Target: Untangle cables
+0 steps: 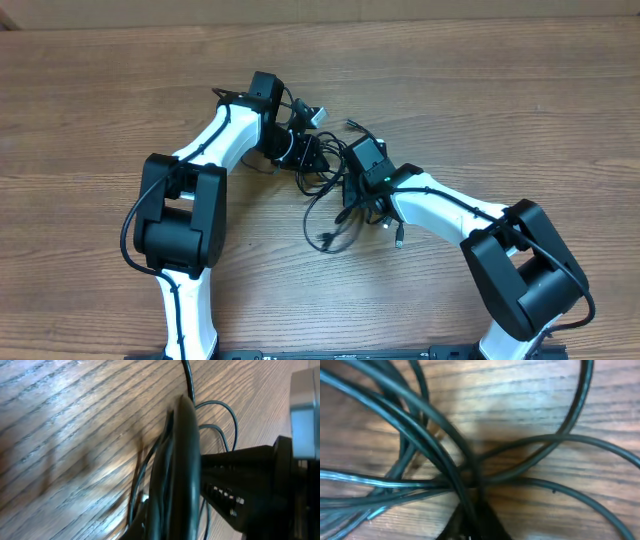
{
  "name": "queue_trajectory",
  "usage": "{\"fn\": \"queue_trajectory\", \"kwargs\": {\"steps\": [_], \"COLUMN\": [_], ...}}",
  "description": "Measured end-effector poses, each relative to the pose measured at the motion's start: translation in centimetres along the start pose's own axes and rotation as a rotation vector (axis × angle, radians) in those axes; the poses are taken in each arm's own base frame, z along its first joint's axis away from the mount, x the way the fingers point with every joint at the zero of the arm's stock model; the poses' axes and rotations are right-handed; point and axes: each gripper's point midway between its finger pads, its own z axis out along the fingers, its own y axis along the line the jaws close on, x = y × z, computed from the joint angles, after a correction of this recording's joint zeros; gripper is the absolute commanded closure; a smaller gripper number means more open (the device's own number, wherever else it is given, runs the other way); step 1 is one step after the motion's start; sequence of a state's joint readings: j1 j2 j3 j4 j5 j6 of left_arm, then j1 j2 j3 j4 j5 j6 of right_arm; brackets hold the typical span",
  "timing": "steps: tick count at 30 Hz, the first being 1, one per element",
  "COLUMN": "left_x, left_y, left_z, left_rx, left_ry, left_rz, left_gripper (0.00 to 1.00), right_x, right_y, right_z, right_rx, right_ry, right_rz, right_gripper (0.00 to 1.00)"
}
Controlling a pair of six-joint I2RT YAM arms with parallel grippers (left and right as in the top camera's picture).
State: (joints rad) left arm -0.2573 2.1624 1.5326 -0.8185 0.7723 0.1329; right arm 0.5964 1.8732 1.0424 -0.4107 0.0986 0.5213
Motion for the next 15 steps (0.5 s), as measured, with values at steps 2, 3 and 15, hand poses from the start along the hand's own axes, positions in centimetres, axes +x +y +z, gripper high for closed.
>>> {"fn": "queue_trajectory", "kwargs": {"steps": [2,3,15], "left_x": [0.0,0.0,0.6], "left_y": [0.0,0.0,1.7], "left_z": [0.0,0.0,0.1], "left_rx": [0.0,0.0,-0.113], "left_ry": [0.0,0.001,0.029], "left_rz": [0.002,0.002,-0.004], "left_gripper": [0.95,0.95,0.13], "right_x": [0.1,0.2,0.1], "right_y": [-0.2,-0.3,-1.2], "right_z": [0.0,-0.1,-5.0], "right_rx": [0.008,0.016,0.018], "right_ry": [0.004,0.012,0.216], "right_rz": [-0.003,-0.003,0.024], "right_gripper": [0.96,0.96,0.96]}}
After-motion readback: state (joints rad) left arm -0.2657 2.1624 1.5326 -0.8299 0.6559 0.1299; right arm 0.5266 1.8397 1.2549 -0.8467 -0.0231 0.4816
